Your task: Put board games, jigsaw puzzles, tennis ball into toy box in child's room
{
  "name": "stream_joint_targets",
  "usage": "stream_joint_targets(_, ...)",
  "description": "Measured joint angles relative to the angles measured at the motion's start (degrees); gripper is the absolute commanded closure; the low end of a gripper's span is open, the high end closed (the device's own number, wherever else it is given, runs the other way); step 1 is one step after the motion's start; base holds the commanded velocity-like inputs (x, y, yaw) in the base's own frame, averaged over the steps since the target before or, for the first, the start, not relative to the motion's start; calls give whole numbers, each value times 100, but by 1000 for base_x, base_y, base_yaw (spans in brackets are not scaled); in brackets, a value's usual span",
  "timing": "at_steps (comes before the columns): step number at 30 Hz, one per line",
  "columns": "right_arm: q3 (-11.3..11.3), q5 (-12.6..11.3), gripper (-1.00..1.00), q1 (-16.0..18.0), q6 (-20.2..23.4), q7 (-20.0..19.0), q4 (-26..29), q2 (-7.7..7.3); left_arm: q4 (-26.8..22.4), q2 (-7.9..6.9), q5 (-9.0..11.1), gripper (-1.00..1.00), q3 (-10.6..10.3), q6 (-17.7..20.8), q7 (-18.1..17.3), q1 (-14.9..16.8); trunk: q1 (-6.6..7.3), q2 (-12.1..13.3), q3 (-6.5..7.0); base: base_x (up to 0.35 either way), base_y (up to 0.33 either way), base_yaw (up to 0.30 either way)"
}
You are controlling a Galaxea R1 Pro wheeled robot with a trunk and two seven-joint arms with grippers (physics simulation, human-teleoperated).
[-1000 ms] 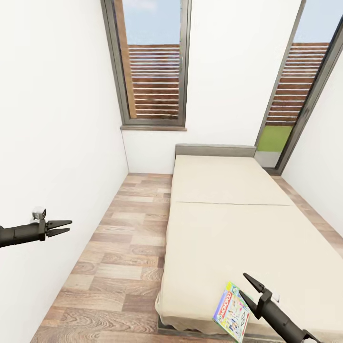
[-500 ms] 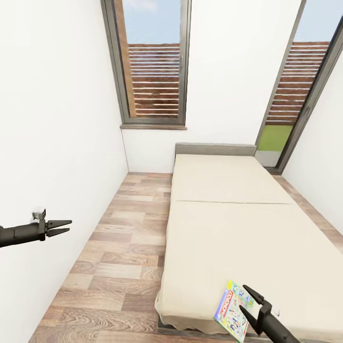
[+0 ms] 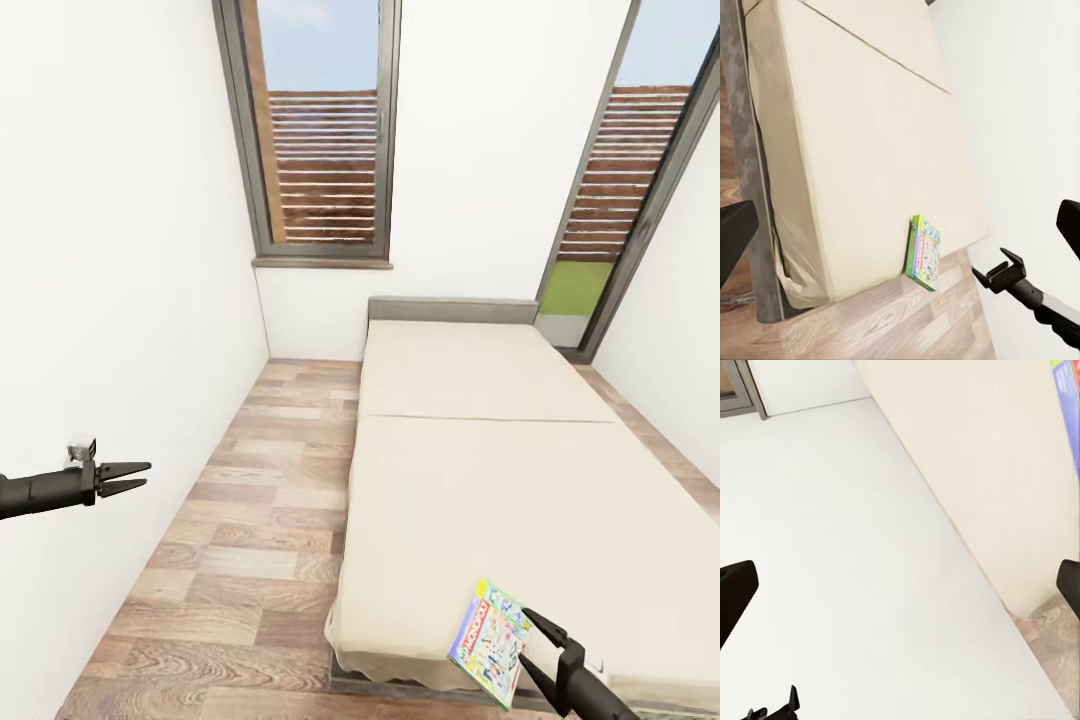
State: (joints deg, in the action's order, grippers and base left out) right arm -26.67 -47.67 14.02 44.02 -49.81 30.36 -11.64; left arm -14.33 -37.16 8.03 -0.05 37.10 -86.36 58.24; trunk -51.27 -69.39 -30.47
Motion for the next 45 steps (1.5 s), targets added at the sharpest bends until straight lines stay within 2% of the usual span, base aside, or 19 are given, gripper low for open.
stream_joint_targets(6, 0, 4, -100, 0, 11, 19, -8, -85, 0, 0, -4, -100, -4, 0, 0, 0, -131, -241, -108, -48, 0, 0)
stream_joint_targets(16, 1, 12, -100, 0, 14, 38, -17, -138, 0, 0, -4, -100, -7, 0, -1, 0, -350, -642, -287, -9, 0, 0)
stream_joint_targets(31, 1, -3, -100, 2, 9, 732, -19, -192, 0, 2, -4, -100, -2, 0, 0, 0, -680, -1244, -557, -1, 0, 0)
stream_joint_targets(45, 4, -4, -100, 0, 3, 848, -58, -256, 0, 0, -5, -100, -2, 0, 0, 0, -987, -1806, -808, 0, 0, 0)
